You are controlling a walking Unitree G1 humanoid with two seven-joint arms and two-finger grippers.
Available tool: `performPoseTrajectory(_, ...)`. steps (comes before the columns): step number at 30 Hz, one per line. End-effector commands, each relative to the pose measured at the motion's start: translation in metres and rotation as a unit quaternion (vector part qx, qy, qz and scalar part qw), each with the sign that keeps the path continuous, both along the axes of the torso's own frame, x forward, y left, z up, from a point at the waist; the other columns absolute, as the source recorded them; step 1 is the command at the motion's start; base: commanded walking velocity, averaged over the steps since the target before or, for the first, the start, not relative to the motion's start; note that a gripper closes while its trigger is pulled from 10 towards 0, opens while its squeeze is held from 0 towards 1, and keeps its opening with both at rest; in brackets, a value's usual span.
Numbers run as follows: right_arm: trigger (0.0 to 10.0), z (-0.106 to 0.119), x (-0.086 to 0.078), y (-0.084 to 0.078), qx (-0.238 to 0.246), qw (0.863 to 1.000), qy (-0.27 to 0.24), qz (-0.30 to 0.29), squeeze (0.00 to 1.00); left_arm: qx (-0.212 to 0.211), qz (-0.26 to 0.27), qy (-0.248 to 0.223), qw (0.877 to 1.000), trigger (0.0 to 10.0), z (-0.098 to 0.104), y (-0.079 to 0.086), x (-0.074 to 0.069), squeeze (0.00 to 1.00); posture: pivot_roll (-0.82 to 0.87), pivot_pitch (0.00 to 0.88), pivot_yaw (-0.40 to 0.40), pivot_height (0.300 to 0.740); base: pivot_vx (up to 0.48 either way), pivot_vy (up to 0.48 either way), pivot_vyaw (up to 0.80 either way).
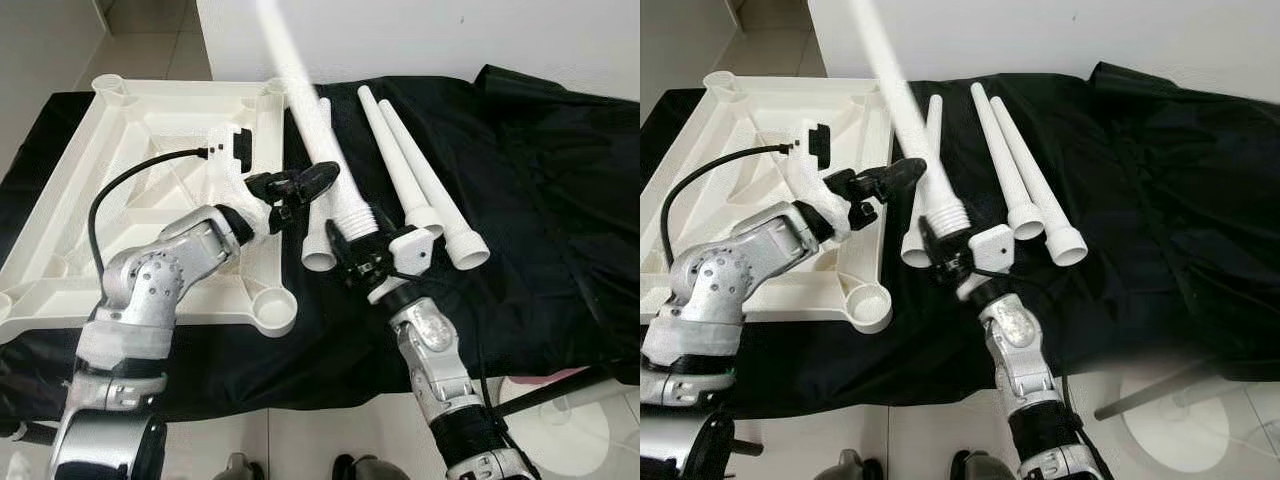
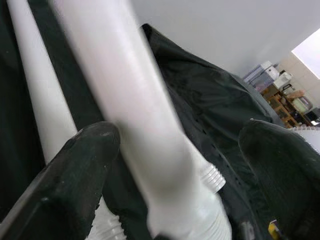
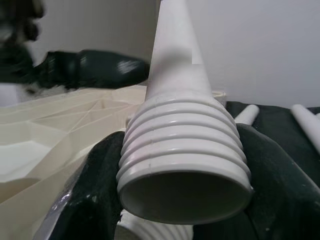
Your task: Building children table
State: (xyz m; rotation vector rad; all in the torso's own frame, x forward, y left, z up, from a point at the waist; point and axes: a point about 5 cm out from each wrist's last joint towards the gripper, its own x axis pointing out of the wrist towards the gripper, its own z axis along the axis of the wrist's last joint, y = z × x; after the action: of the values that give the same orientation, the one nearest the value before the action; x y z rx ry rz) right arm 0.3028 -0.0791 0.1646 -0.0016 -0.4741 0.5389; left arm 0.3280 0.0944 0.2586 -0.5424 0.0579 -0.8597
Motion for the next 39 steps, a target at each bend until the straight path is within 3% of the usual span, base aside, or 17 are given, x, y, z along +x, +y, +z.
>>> performPoseTrajectory(1,10.0,0.004,-0.001,0.006,-0.014,0.999,-0.025,0.021,0.00,-0.054,-0.214,-0.111,0.969,10.0,0.015,-0.009,-0.018,0.00,-0.05,0.126,0.024,0.740,0.000,0.000,0.00)
performPoseTrajectory(5,10.0,0.008,-0.003,0.013,-0.031,0.998,-0.049,0.035,0.00,-0.023,-0.208,-0.105,0.972,10.0,0.013,-0.012,-0.011,0.00,-0.05,0.119,0.028,0.740,0.000,0.000,0.00)
performPoseTrajectory(12,10.0,0.006,-0.010,0.017,-0.054,0.995,-0.069,0.042,0.00,-0.019,-0.184,-0.082,0.979,10.0,0.017,-0.007,0.002,0.00,-0.05,0.112,0.035,0.740,0.000,0.000,0.00)
performPoseTrajectory(13,10.0,0.004,-0.013,0.017,-0.053,0.995,-0.072,0.043,0.00,-0.019,-0.158,-0.071,0.985,10.0,0.021,-0.004,0.012,0.00,-0.05,0.111,0.042,0.740,0.000,0.000,0.00)
performPoseTrajectory(14,10.0,0.003,-0.016,0.017,-0.053,0.995,-0.073,0.043,0.00,-0.025,-0.131,-0.058,0.989,10.0,0.025,0.001,0.022,0.00,-0.05,0.111,0.046,0.740,0.000,0.000,0.00)
performPoseTrajectory(15,10.0,0.003,-0.016,0.017,-0.053,0.995,-0.073,0.043,0.00,-0.025,-0.131,-0.058,0.989,10.0,0.025,0.001,0.022,0.00,-0.05,0.111,0.046,0.740,0.000,0.000,0.00)
performPoseTrajectory(16,10.0,0.000,-0.018,0.016,-0.046,0.996,-0.069,0.042,0.00,-0.048,-0.097,-0.036,0.994,10.0,0.034,0.009,0.035,0.00,-0.05,0.114,0.051,0.740,0.000,0.000,0.00)
performPoseTrajectory(21,10.0,-0.006,-0.022,0.013,-0.043,0.996,-0.063,0.040,0.00,-0.093,-0.066,-0.006,0.993,10.0,0.048,0.022,0.049,0.00,-0.05,0.117,0.058,0.740,0.000,0.000,0.00)
performPoseTrajectory(27,10.0,-0.015,-0.025,0.011,-0.054,0.996,-0.055,0.043,0.00,-0.082,-0.007,0.011,0.997,10.0,0.060,0.038,0.064,0.00,-0.05,0.125,0.072,0.740,0.000,0.000,0.00)
performPoseTrajectory(28,10.0,-0.015,-0.025,0.012,-0.053,0.996,-0.055,0.043,0.00,-0.076,-0.008,0.010,0.997,3.8,0.058,0.037,0.065,0.00,-0.05,0.123,0.075,0.740,0.000,0.000,0.00)
performPoseTrajectory(29,10.0,-0.015,-0.024,0.012,-0.054,0.996,-0.055,0.043,0.00,-0.071,-0.007,0.012,0.997,2.2,0.057,0.037,0.065,0.00,-0.05,0.125,0.077,0.740,0.000,0.000,0.00)
performPoseTrajectory(32,10.0,-0.015,-0.024,0.013,-0.054,0.996,-0.056,0.042,0.00,-0.068,-0.006,0.013,0.998,2.2,0.056,0.036,0.066,0.00,-0.05,0.125,0.077,0.740,0.000,0.000,0.00)
performPoseTrajectory(33,10.0,-0.014,-0.024,0.014,-0.053,0.996,-0.057,0.041,0.00,-0.070,-0.008,0.015,0.997,0.0,0.055,0.036,0.067,0.00,-0.05,0.125,0.079,0.740,0.000,0.000,0.00)
performPoseTrajectory(39,10.0,-0.014,-0.022,0.014,-0.041,0.997,-0.051,0.035,0.00,-0.077,-0.001,0.019,0.997,0.0,0.056,0.039,0.071,0.00,-0.05,0.124,0.079,0.740,0.000,0.000,0.00)
